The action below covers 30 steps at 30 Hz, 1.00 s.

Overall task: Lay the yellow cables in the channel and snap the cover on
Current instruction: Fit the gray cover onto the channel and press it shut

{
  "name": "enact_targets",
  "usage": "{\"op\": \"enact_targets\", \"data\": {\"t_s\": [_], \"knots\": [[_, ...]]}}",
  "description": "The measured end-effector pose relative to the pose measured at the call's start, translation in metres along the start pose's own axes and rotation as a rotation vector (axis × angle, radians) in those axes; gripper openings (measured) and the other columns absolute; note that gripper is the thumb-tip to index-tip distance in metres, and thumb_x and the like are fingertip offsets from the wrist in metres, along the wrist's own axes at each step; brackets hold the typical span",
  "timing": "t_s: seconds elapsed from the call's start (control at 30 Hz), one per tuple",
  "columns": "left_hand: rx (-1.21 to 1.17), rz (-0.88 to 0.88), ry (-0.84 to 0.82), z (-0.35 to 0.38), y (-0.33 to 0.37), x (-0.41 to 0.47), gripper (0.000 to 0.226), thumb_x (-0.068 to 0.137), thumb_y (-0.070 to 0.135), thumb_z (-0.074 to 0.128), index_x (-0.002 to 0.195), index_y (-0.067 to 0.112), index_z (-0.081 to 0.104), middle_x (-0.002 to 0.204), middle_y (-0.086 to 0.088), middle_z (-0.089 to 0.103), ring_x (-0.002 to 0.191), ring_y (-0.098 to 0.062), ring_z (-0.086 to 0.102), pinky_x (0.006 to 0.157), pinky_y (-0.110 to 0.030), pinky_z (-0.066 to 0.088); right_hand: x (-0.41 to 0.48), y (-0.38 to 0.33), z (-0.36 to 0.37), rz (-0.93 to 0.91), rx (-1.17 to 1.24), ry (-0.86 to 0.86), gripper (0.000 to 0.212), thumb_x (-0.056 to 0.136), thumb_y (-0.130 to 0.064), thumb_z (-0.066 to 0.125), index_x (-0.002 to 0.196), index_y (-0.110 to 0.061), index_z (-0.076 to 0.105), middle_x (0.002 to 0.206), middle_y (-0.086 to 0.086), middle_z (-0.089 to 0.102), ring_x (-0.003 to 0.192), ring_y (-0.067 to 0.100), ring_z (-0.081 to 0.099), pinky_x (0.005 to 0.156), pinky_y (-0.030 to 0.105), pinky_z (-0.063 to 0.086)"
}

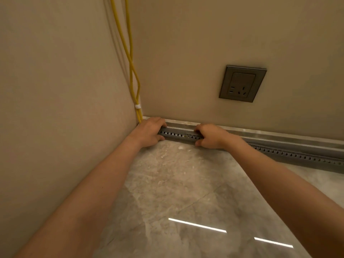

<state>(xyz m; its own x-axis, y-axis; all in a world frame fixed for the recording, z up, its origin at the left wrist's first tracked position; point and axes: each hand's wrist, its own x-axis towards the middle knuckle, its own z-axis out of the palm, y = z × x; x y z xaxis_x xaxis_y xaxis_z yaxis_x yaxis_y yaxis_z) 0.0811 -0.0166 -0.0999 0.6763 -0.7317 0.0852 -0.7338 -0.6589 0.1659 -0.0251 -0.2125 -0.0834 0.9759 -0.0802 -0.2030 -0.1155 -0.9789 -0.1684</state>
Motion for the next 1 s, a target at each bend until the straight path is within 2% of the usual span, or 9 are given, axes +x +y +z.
{"op": "enact_targets", "data": {"t_s": [0.17,0.37,0.53,0.67,0.77,0.83,0.93,1.0], "knots": [[0.032,-0.051,-0.056,-0.002,0.001,0.003,0.049,0.089,0.026,0.061,0.134,0.01,0.047,0.132,-0.011,0.049,0.123,-0.027,0.045,0.105,-0.034,0.037,-0.003,-0.001,0.017,-0.048,-0.108,0.171,0.046,0.088,-0.021,0.057,0.13,-0.012,0.043,0.13,0.008,0.047,0.12,0.028,0.047,0.095,0.039,0.039],[0.034,-0.135,-0.057,0.001,0.003,0.012,0.032,0.093,0.018,0.055,0.121,0.004,0.051,0.127,-0.013,0.05,0.116,-0.027,0.049,0.095,-0.035,0.041,0.007,-0.001,0.023,-0.124,-0.259,0.282,0.047,0.087,-0.025,0.055,0.132,-0.013,0.043,0.131,0.005,0.048,0.123,0.025,0.042,0.1,0.035,0.031],[0.056,-0.156,-0.044,0.002,0.004,0.016,0.03,0.093,0.017,0.054,0.121,0.003,0.052,0.126,-0.015,0.052,0.116,-0.028,0.048,0.096,-0.034,0.04,0.009,0.0,0.02,-0.145,-0.347,0.316,0.049,0.089,-0.027,0.052,0.135,-0.012,0.041,0.13,0.006,0.048,0.118,0.027,0.042,0.097,0.034,0.031],[0.085,-0.171,-0.057,0.004,0.003,0.017,0.031,0.093,0.016,0.055,0.122,0.003,0.052,0.126,-0.016,0.052,0.117,-0.029,0.047,0.096,-0.034,0.039,0.005,0.001,0.024,-0.087,-0.346,0.308,0.053,0.094,-0.031,0.049,0.142,-0.014,0.034,0.131,0.011,0.043,0.12,0.029,0.04,0.098,0.035,0.033],[0.12,-0.169,-0.047,0.008,0.003,0.016,0.031,0.093,0.016,0.055,0.121,0.003,0.051,0.125,-0.017,0.051,0.116,-0.03,0.047,0.095,-0.037,0.043,-0.001,0.0,0.022,0.006,-0.243,0.25,0.053,0.096,-0.033,0.047,0.145,-0.019,0.03,0.132,0.014,0.04,0.119,0.032,0.044,0.092,0.04,0.041],[0.138,-0.174,-0.038,0.01,0.004,0.015,0.031,0.092,0.014,0.054,0.121,0.002,0.05,0.124,-0.018,0.051,0.114,-0.031,0.049,0.092,-0.04,0.046,-0.007,0.002,0.018,-0.007,-0.217,0.238,0.051,0.096,-0.026,0.047,0.144,-0.019,0.031,0.13,0.015,0.04,0.114,0.033,0.048,0.083,0.04,0.046],[0.181,-0.201,-0.014,0.01,0.009,0.012,0.034,0.092,0.011,0.053,0.124,0.001,0.047,0.124,-0.021,0.049,0.112,-0.035,0.051,0.088,-0.042,0.047,-0.021,0.01,0.008,-0.044,-0.253,0.231,0.05,0.094,-0.01,0.046,0.141,-0.016,0.034,0.126,0.015,0.042,0.105,0.034,0.053,0.068,0.037,0.04],[0.211,-0.207,-0.015,0.012,0.015,0.01,0.035,0.093,0.01,0.051,0.127,0.001,0.045,0.126,-0.022,0.048,0.112,-0.037,0.052,0.088,-0.043,0.047,-0.033,0.017,0.004,-0.009,-0.266,0.231,0.051,0.09,-0.002,0.048,0.139,-0.013,0.037,0.126,0.015,0.043,0.101,0.036,0.056,0.067,0.037,0.038]]}}
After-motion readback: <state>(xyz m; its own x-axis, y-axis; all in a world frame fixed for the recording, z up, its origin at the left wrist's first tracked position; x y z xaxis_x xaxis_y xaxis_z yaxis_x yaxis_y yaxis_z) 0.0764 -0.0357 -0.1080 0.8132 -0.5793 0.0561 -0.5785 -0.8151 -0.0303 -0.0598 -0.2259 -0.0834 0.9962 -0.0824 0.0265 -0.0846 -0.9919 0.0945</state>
